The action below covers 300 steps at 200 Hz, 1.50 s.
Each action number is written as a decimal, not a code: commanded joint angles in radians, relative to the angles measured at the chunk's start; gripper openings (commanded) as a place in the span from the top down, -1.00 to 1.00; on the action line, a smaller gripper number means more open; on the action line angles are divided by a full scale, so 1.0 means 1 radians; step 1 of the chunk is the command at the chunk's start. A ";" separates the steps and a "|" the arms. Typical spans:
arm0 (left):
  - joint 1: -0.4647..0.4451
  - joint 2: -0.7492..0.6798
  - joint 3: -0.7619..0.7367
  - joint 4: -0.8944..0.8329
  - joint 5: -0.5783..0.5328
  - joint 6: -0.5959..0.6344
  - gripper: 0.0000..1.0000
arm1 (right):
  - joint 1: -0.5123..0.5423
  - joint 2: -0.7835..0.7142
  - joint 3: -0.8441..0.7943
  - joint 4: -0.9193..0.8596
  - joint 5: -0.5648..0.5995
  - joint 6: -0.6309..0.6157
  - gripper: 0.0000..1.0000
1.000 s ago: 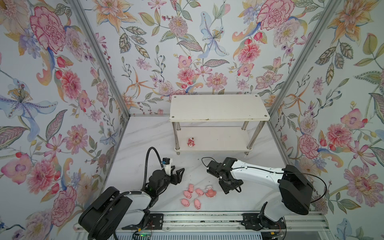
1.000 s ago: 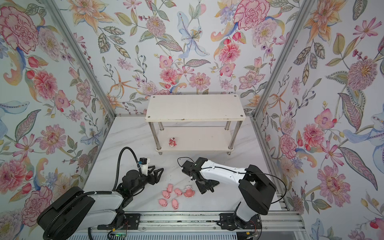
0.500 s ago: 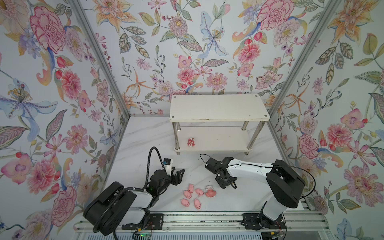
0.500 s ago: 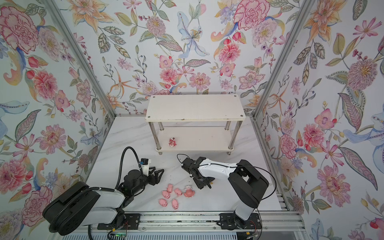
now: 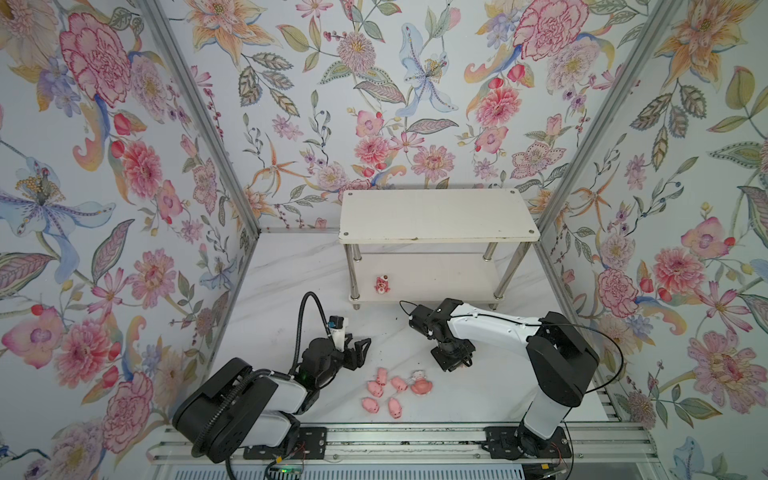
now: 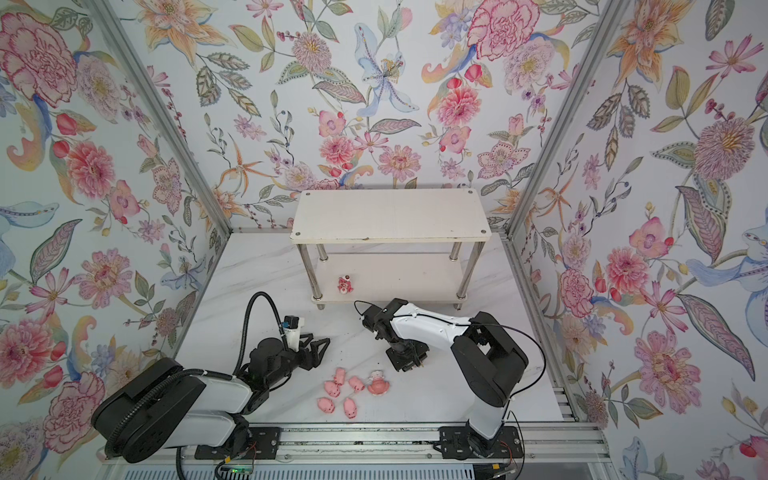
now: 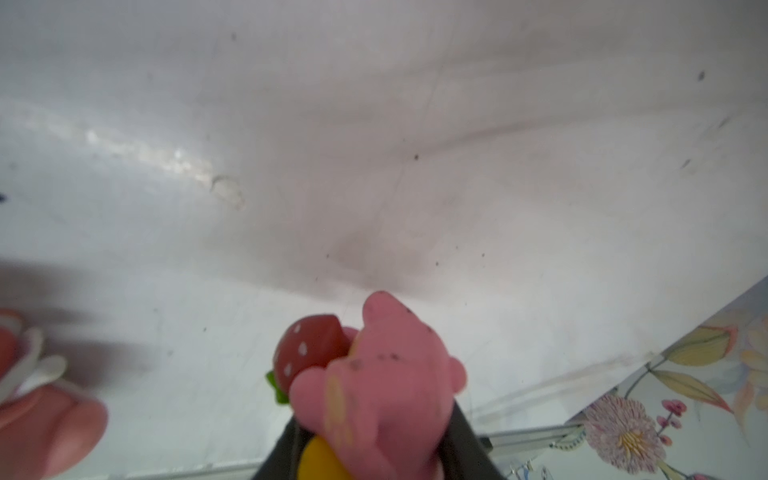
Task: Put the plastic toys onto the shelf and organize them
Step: 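Raise the held pink figure with the right gripper toward the shelf, then carry the pink figure with the right gripper to the lower shelf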
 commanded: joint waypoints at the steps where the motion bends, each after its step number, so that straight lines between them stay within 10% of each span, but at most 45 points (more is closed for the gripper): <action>1: 0.002 -0.016 0.011 0.028 0.021 -0.005 -0.46 | 0.035 0.018 0.021 -0.243 -0.130 0.015 0.63; 72: 0.001 -0.132 -0.012 -0.028 -0.006 0.009 -0.46 | 0.091 0.161 -0.017 -0.315 -0.196 -0.087 0.56; 157: 0.002 -0.122 -0.013 -0.017 -0.007 0.009 -0.47 | 0.071 0.272 0.083 -0.233 -0.111 -0.113 -0.38; 217: 0.002 -0.094 -0.009 0.000 -0.003 0.005 -0.47 | -0.012 -0.096 0.028 -0.167 -0.068 0.049 -0.55; 300: -0.001 -0.037 -0.003 0.040 0.007 -0.004 -0.46 | -0.135 -0.743 -0.517 0.334 -0.293 0.292 -0.57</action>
